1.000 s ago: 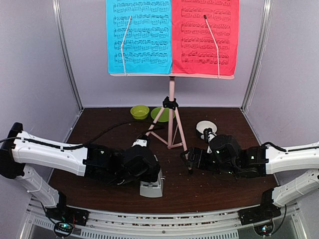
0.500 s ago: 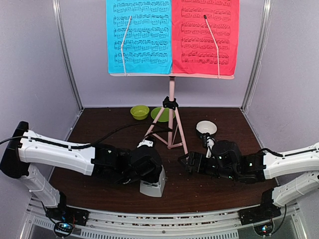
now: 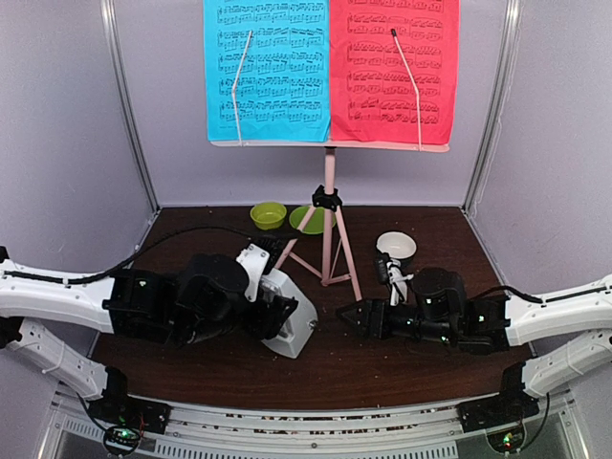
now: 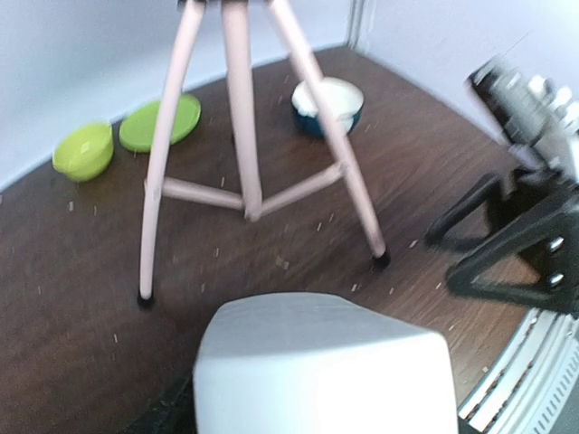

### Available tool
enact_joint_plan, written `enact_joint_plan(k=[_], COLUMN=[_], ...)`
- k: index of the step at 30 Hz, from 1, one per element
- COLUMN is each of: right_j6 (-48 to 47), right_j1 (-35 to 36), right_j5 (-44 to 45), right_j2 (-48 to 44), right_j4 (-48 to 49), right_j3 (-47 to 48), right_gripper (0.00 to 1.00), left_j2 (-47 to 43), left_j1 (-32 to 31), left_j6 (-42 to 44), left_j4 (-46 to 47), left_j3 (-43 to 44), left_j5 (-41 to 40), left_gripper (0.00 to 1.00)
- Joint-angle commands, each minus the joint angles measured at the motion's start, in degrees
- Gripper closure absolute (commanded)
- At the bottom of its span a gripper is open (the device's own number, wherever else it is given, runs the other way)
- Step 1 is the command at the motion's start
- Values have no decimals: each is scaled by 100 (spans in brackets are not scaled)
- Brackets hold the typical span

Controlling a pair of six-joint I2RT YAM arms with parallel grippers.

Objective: Set up the instrument practice props

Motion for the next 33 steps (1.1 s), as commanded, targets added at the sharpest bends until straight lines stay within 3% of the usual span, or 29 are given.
enact_joint_plan(k=[1,5,13,33], right_j6=[-343,-205,-194,598], right_j1=[29,26,88,96], right_j5=[-425,-512,-699,-1056], right_j2=[-118,-126,55,672], right_j4=[366,627,854,1795], right_j3=[190,155,319,171], right_gripper=[33,40,51,60], left_j2=[-570,-579,-561,-496], left_j1=[-20,-20,-37,-70], left_j6=[1321,1722,1543,1507], left_j4=[1753,1715,2041,2349], left_j3=[-46,246,321,361], left_j5=[-37,168,239,138], left_gripper=[76,79,82,100])
